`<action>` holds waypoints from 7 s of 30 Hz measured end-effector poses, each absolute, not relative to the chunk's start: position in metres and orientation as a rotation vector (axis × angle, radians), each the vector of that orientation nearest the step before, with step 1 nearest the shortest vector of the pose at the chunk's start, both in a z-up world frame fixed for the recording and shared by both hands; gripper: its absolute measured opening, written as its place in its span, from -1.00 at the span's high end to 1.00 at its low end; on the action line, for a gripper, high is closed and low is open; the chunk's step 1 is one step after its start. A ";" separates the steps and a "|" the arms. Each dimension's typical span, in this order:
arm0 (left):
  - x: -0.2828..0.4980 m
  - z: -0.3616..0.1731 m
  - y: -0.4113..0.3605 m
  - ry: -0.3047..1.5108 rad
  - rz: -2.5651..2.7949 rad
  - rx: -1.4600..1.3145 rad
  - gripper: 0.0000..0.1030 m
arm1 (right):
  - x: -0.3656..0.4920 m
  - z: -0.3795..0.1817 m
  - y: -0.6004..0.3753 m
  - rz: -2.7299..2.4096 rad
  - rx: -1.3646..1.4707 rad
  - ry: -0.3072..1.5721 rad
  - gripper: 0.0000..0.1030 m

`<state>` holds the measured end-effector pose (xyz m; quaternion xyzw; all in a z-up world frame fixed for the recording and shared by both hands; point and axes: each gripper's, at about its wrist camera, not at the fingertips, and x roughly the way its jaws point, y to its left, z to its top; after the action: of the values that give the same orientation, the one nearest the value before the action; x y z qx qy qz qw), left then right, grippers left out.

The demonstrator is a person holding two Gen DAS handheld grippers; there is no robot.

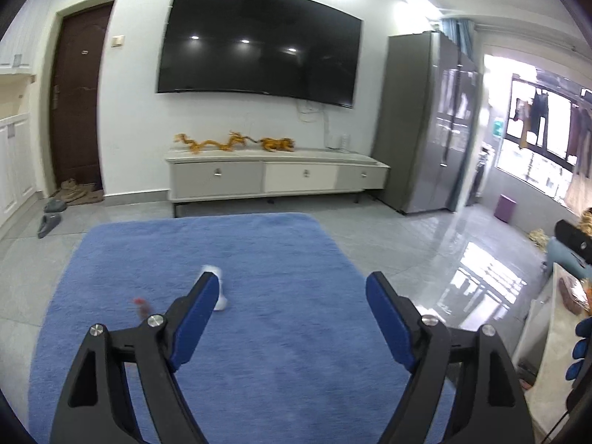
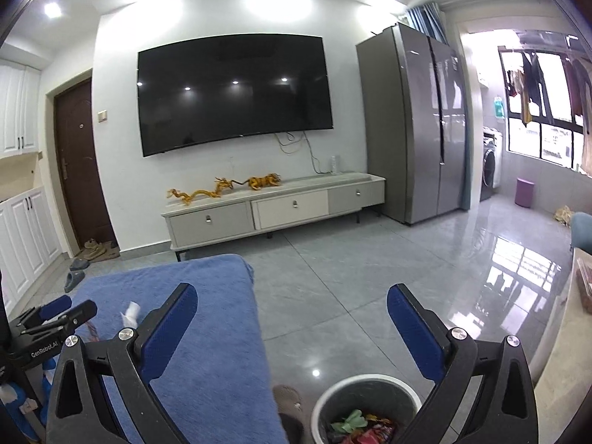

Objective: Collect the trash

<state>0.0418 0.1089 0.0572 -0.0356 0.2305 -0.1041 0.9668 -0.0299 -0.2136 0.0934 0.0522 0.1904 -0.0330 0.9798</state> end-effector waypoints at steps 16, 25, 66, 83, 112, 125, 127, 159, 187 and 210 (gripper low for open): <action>0.088 0.010 0.243 0.571 0.040 -0.171 -0.57 | 0.050 0.067 -0.124 0.137 0.000 0.521 -1.00; 0.107 -0.028 0.340 0.662 0.092 -0.314 -0.57 | 0.131 0.026 -0.063 0.340 -0.029 0.676 -1.00; 0.128 -0.086 0.245 0.835 -0.155 -0.188 0.66 | 0.139 -0.040 -0.040 0.586 0.026 0.896 0.54; 0.053 -0.019 0.174 0.669 -0.175 0.001 0.66 | 0.044 0.003 -0.181 0.328 0.147 0.748 0.54; 0.076 -0.013 -0.144 0.735 -0.555 0.420 0.66 | -0.010 -0.104 -0.378 0.011 0.437 0.846 0.53; 0.105 -0.065 -0.248 0.959 -0.777 0.363 0.64 | 0.000 -0.149 -0.409 -0.052 0.530 0.965 0.49; 0.109 -0.069 -0.254 0.976 -0.799 0.340 0.62 | 0.002 -0.154 -0.410 -0.068 0.541 0.983 0.48; 0.072 -0.013 -0.136 0.775 -0.491 0.201 -0.28 | 0.003 -0.074 -0.336 -0.077 0.324 0.868 -0.51; 0.034 -0.003 0.004 0.608 -0.177 0.098 -0.46 | -0.007 -0.006 -0.218 -0.097 0.076 0.570 -1.00; 0.031 -0.001 0.019 0.574 -0.149 0.074 -0.46 | -0.013 -0.009 -0.209 -0.133 0.031 0.555 -1.00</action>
<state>0.0306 0.0185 -0.0008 0.0366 0.2827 -0.0732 0.9557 -0.0129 -0.2089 -0.0095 0.0153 0.2740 -0.0655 0.9594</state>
